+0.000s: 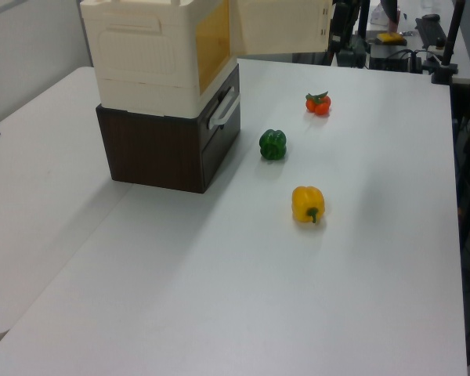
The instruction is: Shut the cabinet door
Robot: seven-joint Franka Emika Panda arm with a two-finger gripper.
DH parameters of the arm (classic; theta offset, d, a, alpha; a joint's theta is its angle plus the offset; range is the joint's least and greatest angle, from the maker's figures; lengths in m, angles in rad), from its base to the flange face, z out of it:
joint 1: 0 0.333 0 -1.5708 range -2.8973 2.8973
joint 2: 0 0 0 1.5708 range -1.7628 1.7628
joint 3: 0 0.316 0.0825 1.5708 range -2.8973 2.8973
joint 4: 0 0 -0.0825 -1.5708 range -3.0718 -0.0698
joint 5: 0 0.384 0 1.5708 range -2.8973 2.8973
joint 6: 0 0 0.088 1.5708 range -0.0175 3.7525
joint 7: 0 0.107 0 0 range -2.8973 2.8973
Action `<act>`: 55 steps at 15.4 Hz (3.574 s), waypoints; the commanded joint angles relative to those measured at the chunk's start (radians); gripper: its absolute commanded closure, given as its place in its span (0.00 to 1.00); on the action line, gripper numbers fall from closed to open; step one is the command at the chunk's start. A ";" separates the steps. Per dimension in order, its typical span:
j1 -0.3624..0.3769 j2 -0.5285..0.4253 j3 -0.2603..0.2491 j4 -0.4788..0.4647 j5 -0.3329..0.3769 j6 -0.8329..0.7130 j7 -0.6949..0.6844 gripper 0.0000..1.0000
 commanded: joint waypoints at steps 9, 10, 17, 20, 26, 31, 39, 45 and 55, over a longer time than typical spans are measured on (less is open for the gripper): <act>0.003 -0.012 -0.012 -0.012 0.008 0.021 -0.117 0.82; 0.000 -0.015 -0.012 -0.012 0.016 0.016 -0.116 0.96; -0.039 -0.043 -0.131 -0.018 0.009 -0.140 -0.184 1.00; -0.059 -0.029 -0.225 -0.030 0.004 -0.113 -0.281 1.00; -0.091 0.043 -0.348 -0.035 0.047 0.209 -0.401 1.00; -0.126 0.121 -0.348 -0.032 0.391 0.505 -0.401 1.00; -0.111 0.165 -0.332 -0.030 0.742 0.544 -0.449 1.00; -0.083 0.167 -0.316 -0.029 0.772 0.510 -0.439 1.00; -0.060 0.172 -0.151 -0.024 0.776 0.510 -0.377 1.00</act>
